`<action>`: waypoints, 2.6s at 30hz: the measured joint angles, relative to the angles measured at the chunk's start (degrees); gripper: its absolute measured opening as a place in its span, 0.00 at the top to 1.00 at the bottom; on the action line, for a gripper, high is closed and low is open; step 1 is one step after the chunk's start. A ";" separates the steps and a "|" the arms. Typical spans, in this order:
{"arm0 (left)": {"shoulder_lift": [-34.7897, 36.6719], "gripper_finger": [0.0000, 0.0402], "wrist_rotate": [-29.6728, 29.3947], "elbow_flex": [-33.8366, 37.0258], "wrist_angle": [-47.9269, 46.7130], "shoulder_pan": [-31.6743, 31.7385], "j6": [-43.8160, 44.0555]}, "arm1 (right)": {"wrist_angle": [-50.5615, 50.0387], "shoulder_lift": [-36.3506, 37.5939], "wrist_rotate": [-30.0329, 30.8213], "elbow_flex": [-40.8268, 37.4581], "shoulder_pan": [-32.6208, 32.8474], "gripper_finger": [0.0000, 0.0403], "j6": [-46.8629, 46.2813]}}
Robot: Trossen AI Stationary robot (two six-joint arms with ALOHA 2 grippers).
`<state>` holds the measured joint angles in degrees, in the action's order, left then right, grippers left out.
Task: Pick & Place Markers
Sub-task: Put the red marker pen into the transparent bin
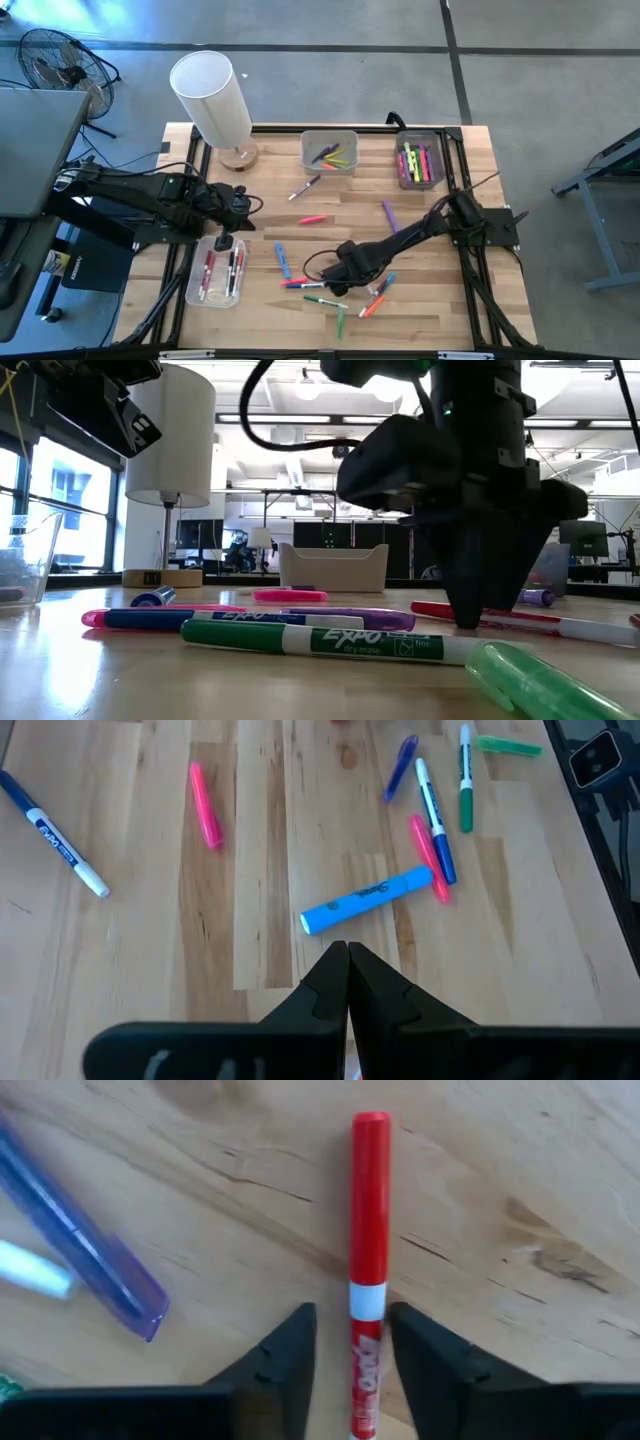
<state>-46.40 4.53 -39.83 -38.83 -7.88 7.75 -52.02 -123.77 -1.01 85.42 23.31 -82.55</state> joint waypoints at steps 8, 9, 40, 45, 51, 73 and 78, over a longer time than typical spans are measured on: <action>-0.02 1.00 -0.25 0.00 2.07 0.00 0.21 | 0.86 0.32 3.23 -1.39 0.36 0.94 -2.84; -0.02 1.00 -0.46 0.00 2.90 0.00 0.22 | 0.03 0.20 3.96 -0.77 0.21 0.94 -2.86; -16.94 0.38 -5.22 -4.58 55.04 0.00 8.10 | 45.15 29.69 35.40 2.61 -8.13 0.95 60.22; -19.25 0.38 -7.95 -7.68 55.23 0.00 7.55 | 46.93 29.73 32.10 2.65 -9.47 0.94 63.82; -19.47 0.38 -10.69 -8.61 55.41 0.00 6.95 | 47.11 29.73 30.36 2.65 -9.92 0.95 65.85; -19.02 0.92 -15.04 -8.66 47.79 0.00 11.03 | 46.04 29.73 31.69 2.65 -11.32 0.73 65.67; -12.02 0.93 -19.15 -8.66 30.80 0.00 23.46 | 38.48 29.73 34.48 2.65 -11.36 0.58 63.69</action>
<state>-58.42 -14.61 -48.50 -8.03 -7.88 31.21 -13.54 -94.04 33.46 88.07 11.96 -18.86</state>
